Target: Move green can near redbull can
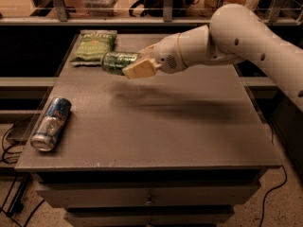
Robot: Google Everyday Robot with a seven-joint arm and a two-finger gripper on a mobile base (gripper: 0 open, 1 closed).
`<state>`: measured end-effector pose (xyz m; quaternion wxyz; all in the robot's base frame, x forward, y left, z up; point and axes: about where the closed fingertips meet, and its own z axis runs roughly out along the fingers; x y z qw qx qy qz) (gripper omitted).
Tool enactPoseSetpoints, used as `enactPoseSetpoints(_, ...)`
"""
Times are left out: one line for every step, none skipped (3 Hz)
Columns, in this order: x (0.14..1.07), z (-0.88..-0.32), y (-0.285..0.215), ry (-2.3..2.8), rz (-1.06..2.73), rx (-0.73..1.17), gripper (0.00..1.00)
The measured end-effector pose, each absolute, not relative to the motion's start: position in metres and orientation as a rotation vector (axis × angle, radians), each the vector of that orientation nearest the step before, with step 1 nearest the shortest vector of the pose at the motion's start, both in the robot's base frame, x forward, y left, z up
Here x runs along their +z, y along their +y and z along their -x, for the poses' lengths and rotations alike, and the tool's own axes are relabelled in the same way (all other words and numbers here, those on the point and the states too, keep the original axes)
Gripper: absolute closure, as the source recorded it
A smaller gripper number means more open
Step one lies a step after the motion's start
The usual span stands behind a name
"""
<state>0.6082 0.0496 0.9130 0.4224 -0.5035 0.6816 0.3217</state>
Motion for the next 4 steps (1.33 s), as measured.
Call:
enactPoseSetpoints(0.906, -0.583, 0.085, 1.646, 1.288, 0.918, 1.0)
enactPoseSetpoints(0.893, -0.567, 0.105, 1.634, 1.285, 0.978, 0.82)
enactPoseSetpoints(0.877, -0.556, 0.122, 1.642, 1.244, 1.013, 0.58)
enactPoseSetpoints(0.86, -0.555, 0.133, 1.67, 1.184, 1.019, 0.35)
